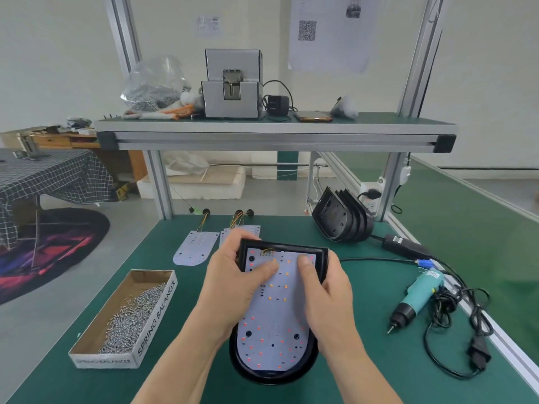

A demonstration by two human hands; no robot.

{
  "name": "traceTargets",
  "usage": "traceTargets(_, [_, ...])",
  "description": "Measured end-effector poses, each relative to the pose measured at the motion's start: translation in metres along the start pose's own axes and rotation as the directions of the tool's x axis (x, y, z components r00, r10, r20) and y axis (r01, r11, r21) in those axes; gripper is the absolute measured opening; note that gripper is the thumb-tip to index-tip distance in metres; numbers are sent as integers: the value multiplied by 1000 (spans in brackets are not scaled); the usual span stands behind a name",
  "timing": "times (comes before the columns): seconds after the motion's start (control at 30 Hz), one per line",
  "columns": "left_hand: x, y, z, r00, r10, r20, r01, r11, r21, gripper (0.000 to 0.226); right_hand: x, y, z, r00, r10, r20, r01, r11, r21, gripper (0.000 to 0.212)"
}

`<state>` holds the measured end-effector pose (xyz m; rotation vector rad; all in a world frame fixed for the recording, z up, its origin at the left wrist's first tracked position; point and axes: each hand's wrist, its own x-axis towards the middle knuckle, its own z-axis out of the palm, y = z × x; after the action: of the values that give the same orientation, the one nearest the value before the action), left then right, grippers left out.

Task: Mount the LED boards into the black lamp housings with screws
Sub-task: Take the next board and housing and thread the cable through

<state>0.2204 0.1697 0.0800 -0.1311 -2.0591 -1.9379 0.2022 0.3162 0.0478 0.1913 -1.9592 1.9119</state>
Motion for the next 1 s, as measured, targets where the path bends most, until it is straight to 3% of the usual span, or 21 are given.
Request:
traceTargets(0.17, [5,-2,-9,994,-80,79,81,997,0,34,0,3,-4,995,-86,55,87,996,-8,13])
traceTargets(0.23, [14,-2,-21,973,-118,198,102,991,91,36,2,2,-9,980,-139,146,152,985,-86,12])
traceTargets(0.3, [21,1,-31,950,-104,296,55,984,171,35,9,-1,-19,944,-139,301,164,985,-59,11])
traceTargets(0.37, [25,3,-38,930,-52,363,-11,986,169,31,22,1,-34,883,-17,468,-74,982,175,36])
traceTargets(0.43, [27,1,-43,916,-17,401,-39,991,131,27,32,8,-47,822,61,566,-252,930,266,39])
traceTargets(0.53, [30,-4,-47,883,-21,469,-26,995,93,25,28,20,-41,714,114,691,-88,993,-72,65])
traceTargets(0.6, [31,-8,-51,846,-22,532,-26,996,82,24,21,30,-30,669,119,734,-25,990,-138,56])
traceTargets(0.7, [34,-19,-64,843,-46,536,23,999,49,32,21,32,-29,752,124,647,-112,992,-60,20])
traceTargets(0.77, [36,-30,-78,870,-66,489,46,998,54,50,28,32,-37,771,160,616,-165,985,-49,20])
traceTargets(0.87, [38,-47,-95,907,-118,405,109,993,45,57,32,28,-41,728,143,671,-34,984,-173,10])
traceTargets(1.0, [38,-59,-96,927,-214,309,216,976,28,64,30,26,-25,781,64,622,129,957,-260,14])
